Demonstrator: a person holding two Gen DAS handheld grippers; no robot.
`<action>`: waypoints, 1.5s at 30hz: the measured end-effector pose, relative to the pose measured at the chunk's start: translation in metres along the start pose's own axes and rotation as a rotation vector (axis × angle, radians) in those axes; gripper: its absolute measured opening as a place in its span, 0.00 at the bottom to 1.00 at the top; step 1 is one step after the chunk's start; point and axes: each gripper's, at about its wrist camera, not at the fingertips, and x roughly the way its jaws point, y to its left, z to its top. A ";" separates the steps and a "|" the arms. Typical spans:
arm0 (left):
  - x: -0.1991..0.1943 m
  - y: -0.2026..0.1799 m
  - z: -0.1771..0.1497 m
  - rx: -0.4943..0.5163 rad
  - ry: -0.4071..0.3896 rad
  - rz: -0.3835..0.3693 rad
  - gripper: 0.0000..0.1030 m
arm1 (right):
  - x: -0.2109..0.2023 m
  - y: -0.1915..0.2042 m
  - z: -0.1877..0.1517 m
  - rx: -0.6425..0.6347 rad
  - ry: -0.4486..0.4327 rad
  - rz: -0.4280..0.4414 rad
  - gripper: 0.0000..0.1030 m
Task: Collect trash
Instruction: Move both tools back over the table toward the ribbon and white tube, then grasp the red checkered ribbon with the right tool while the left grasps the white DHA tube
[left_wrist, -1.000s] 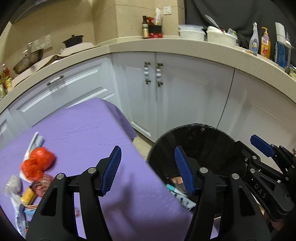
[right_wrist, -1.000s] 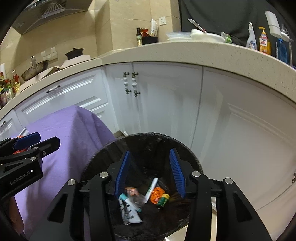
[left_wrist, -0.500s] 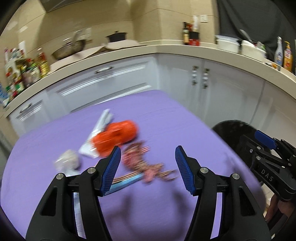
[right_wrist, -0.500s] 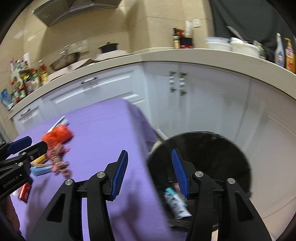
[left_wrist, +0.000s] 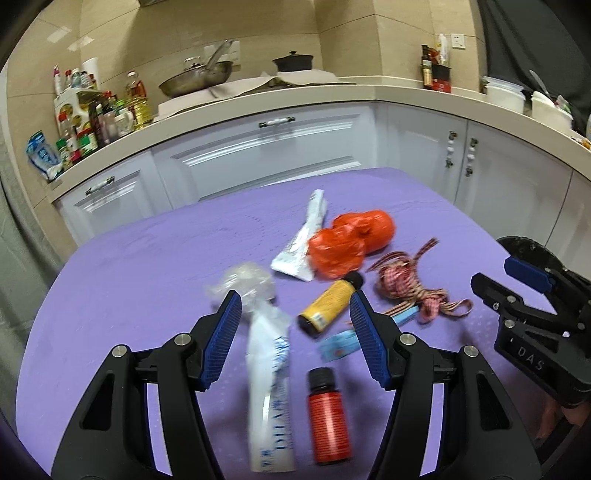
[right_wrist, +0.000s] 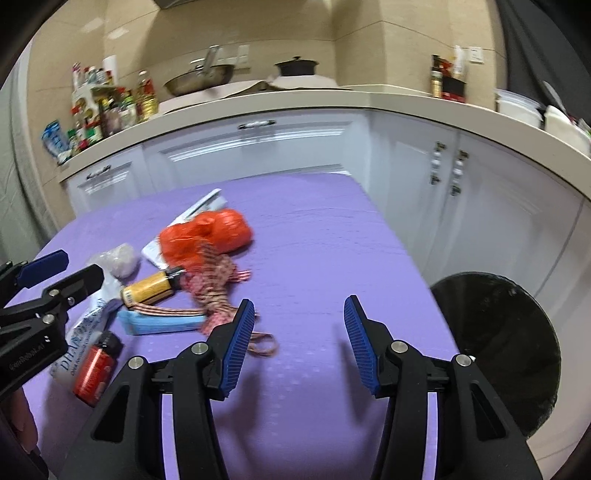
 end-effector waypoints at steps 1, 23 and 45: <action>0.001 0.003 -0.002 -0.005 0.004 0.003 0.58 | 0.000 0.004 0.002 -0.007 -0.002 0.004 0.49; 0.001 0.068 -0.024 -0.097 0.034 0.055 0.58 | 0.055 0.049 0.019 -0.045 0.147 0.067 0.46; 0.009 0.050 -0.040 -0.089 0.076 0.004 0.58 | 0.012 0.004 0.005 -0.020 0.065 -0.055 0.23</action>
